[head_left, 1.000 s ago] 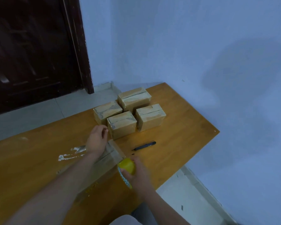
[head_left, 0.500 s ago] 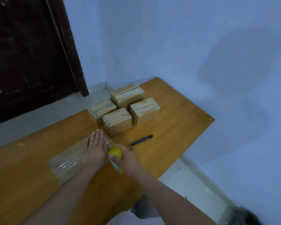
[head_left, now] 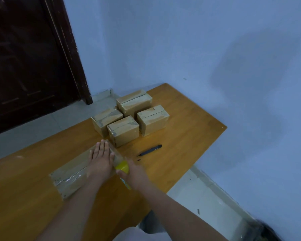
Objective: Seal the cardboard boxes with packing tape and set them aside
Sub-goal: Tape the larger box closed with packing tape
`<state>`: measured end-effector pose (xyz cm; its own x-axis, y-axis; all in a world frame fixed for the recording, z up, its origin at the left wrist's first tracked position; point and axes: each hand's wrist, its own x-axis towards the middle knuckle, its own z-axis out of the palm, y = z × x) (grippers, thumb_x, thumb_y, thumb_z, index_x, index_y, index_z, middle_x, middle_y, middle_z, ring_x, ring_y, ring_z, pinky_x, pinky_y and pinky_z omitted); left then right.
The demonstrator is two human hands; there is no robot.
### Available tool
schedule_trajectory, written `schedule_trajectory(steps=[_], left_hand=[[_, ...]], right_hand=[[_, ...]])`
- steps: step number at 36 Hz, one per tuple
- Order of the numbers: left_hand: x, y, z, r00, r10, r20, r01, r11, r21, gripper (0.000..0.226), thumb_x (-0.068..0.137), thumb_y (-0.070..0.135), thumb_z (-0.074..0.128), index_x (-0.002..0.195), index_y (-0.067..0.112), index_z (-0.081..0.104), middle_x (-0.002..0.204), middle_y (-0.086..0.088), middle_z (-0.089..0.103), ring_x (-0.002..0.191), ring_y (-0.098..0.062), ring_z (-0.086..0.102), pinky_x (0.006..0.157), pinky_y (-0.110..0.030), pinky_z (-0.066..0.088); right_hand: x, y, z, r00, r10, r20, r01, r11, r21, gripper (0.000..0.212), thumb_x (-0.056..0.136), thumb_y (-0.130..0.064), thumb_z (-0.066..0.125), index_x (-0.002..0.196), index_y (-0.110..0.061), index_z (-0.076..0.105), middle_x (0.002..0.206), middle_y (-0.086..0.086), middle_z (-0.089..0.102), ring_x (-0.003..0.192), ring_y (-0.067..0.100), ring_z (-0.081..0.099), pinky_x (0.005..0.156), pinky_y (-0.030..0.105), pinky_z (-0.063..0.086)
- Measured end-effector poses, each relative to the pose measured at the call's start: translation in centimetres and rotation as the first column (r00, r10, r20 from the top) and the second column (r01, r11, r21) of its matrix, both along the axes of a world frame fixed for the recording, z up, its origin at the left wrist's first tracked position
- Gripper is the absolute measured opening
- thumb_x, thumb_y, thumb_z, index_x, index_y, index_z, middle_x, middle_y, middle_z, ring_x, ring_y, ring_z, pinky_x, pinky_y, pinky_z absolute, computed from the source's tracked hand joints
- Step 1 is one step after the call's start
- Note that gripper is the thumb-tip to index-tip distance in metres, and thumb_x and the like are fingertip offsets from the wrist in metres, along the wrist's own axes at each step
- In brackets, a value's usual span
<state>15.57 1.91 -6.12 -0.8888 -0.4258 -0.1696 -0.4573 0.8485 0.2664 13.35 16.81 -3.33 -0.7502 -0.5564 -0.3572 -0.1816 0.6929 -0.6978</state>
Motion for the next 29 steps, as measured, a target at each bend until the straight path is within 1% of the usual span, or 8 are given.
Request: schedule_trajectory(steps=[3, 6, 10, 13, 15, 17, 23, 29], left_hand=[[0.0, 0.0, 0.1, 1.0, 0.002, -0.016, -0.002, 1.0, 0.012, 0.056, 0.104, 0.036, 0.01, 0.151, 0.015, -0.01, 0.159, 0.0, -0.015, 0.144, -0.012, -0.019, 0.118, -0.034, -0.01], [0.2, -0.1, 0.1, 0.992, 0.013, -0.123, -0.008, 0.999, 0.045, 0.058, 0.103, 0.038, 0.023, 0.153, 0.015, 0.005, 0.161, -0.001, 0.001, 0.147, -0.014, -0.005, 0.119, -0.035, -0.004], [0.5, -0.4, -0.2, 0.939, 0.13, -0.317, -0.069, 0.978, 0.197, 0.051, 0.095, 0.035, 0.053, 0.139, 0.011, 0.047, 0.149, -0.009, 0.039, 0.139, -0.027, 0.031, 0.113, -0.047, 0.028], [0.5, -0.4, -0.6, 0.931, 0.111, -0.348, -0.048, 0.982, 0.183, 0.04, 0.094, 0.03, 0.058, 0.125, 0.005, 0.06, 0.141, -0.012, 0.048, 0.134, -0.029, 0.037, 0.109, -0.049, 0.032], [0.5, -0.3, -0.4, 0.938, 0.069, -0.34, -0.023, 0.99, 0.138, 0.041, 0.097, 0.029, 0.053, 0.128, 0.004, 0.058, 0.145, -0.012, 0.044, 0.139, -0.028, 0.031, 0.115, -0.045, 0.023], [0.4, -0.1, -0.1, 0.969, -0.01, -0.249, 0.023, 0.999, 0.049, 0.048, 0.102, 0.035, 0.039, 0.141, 0.008, 0.044, 0.155, -0.009, 0.029, 0.146, -0.023, 0.015, 0.119, -0.04, 0.008], [1.0, 0.0, 0.1, 0.993, -0.115, 0.004, 0.114, 0.99, -0.083, 0.072, 0.098, 0.057, 0.019, 0.153, 0.014, 0.002, 0.16, -0.006, -0.008, 0.146, -0.019, -0.015, 0.119, -0.036, -0.006], [1.9, -0.5, 0.1, 0.993, -0.114, 0.018, 0.115, 0.993, -0.037, 0.075, 0.095, 0.061, 0.019, 0.153, 0.018, -0.004, 0.159, -0.002, -0.015, 0.145, -0.016, -0.019, 0.119, -0.035, -0.008]], right_hand=[[0.1, -0.4, 0.0, 1.0, -0.004, 0.022, 0.004, 1.0, 0.016, 0.092, 0.072, -0.079, 0.037, 0.14, -0.017, 0.034, 0.126, 0.011, 0.057, 0.107, 0.029, 0.059, 0.087, 0.04, 0.05], [0.2, 0.1, 0.4, 0.997, -0.009, 0.074, 0.015, 0.997, -0.08, 0.095, 0.068, -0.081, 0.041, 0.141, -0.019, 0.034, 0.131, 0.006, 0.053, 0.112, 0.025, 0.055, 0.088, 0.034, 0.046], [0.4, 1.3, -0.1, 0.957, -0.086, 0.277, 0.14, 0.973, -0.183, 0.051, 0.095, -0.039, 0.052, 0.138, -0.015, 0.038, 0.135, 0.005, 0.047, 0.121, 0.022, 0.049, 0.097, 0.033, 0.043], [0.4, 1.9, -0.7, 0.94, -0.13, 0.316, 0.192, 0.966, -0.173, 0.032, 0.094, -0.024, 0.055, 0.121, -0.006, 0.052, 0.109, 0.005, 0.055, 0.102, 0.02, 0.055, 0.089, 0.037, 0.048], [0.2, 2.7, -0.7, 0.939, -0.115, 0.325, 0.183, 0.965, -0.189, 0.011, 0.094, -0.018, 0.055, 0.098, -0.01, 0.061, 0.088, -0.002, 0.053, 0.079, 0.006, 0.054, 0.073, 0.019, 0.045], [0.0, 3.2, -0.3, 0.939, -0.109, 0.328, 0.181, 0.963, -0.198, 0.02, 0.094, -0.015, 0.055, 0.075, -0.023, 0.054, 0.073, -0.009, 0.047, 0.059, -0.006, 0.047, 0.056, 0.007, 0.036], [-0.1, 2.3, -0.7, 0.932, -0.079, 0.355, 0.164, 0.962, -0.217, 0.021, 0.093, -0.023, 0.056, 0.076, -0.017, 0.044, 0.074, -0.001, 0.041, 0.07, 0.015, 0.044, 0.065, 0.03, 0.035], [0.7, 2.5, -2.1, 0.915, -0.108, 0.389, 0.236, 0.925, -0.299, 0.019, 0.093, -0.031, 0.057, 0.076, -0.026, 0.053, 0.072, -0.008, 0.052, 0.068, 0.009, 0.052, 0.064, 0.023, 0.044]])
